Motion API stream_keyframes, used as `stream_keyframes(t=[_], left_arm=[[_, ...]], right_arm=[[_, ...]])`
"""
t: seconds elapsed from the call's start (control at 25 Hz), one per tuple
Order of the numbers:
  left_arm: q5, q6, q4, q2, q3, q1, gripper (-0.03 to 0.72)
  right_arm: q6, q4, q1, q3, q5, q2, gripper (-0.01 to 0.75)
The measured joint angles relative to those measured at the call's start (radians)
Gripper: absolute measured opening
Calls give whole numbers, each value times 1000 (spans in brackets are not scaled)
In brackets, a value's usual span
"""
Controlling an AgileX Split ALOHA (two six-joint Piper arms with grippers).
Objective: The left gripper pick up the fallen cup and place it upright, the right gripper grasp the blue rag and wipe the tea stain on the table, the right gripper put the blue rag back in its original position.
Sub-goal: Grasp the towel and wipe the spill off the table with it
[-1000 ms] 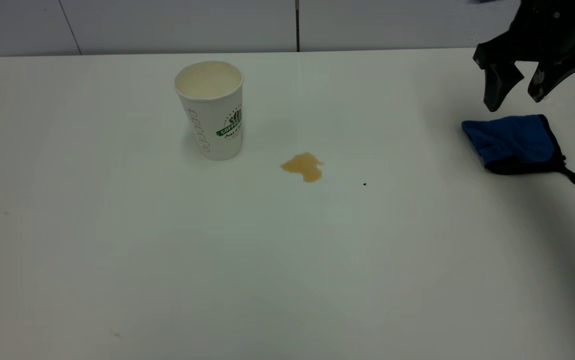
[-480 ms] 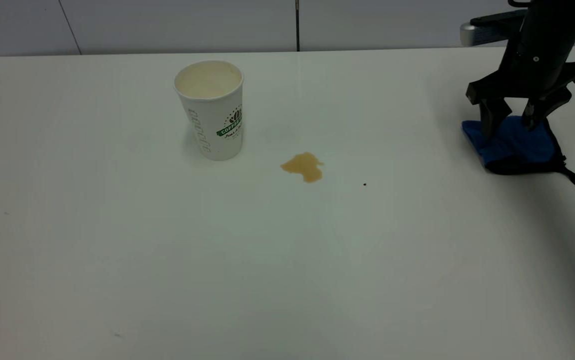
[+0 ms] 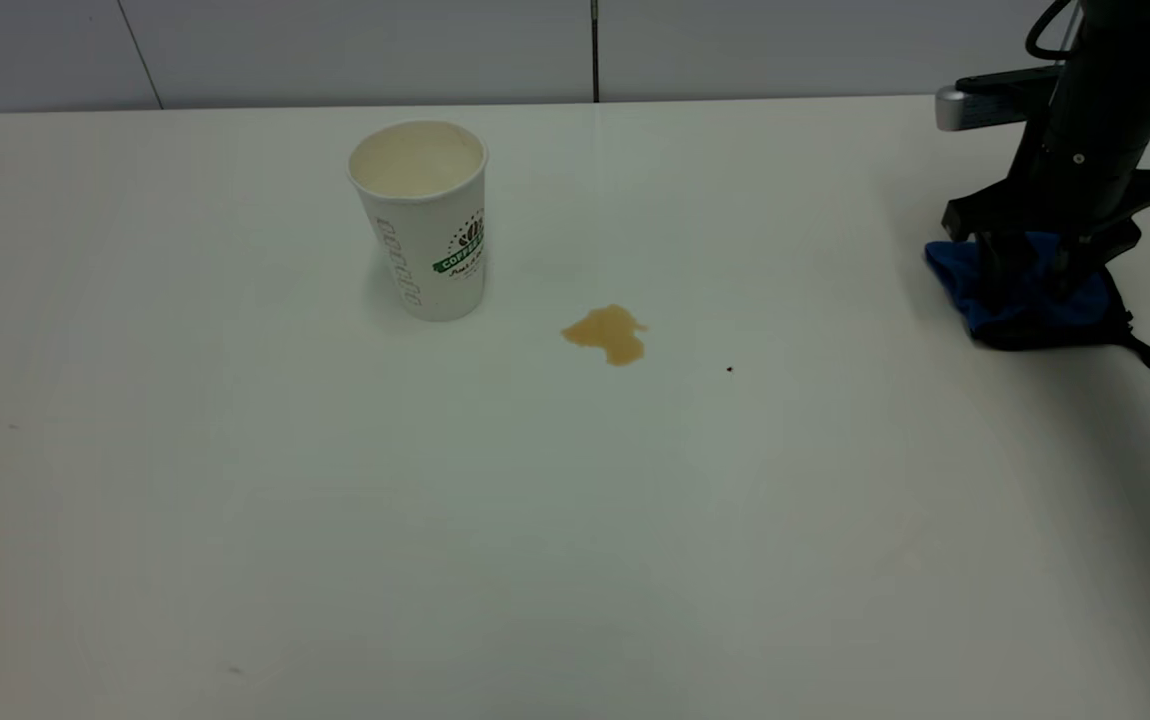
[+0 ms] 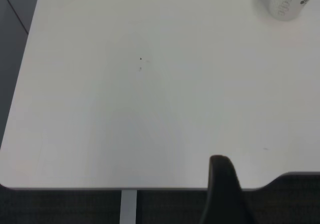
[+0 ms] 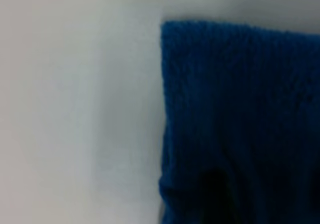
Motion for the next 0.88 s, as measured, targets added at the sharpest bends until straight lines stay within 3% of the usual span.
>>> stream_keyframes(t=[0.24, 0.44, 0.6, 0.88], left_arm=[[0, 0, 0, 0, 0, 0, 499], [0, 0, 0, 0, 0, 0, 499], [0, 0, 0, 0, 0, 0, 499], [0, -1, 0, 0, 0, 0, 499]], right_arm=[[-12, 55, -1, -8, 4, 12, 298], [-30, 65, 3, -22, 25, 15, 83], [-42, 49, 36, -91, 119, 30, 72], [-49, 60, 198, -267, 260, 40, 72]])
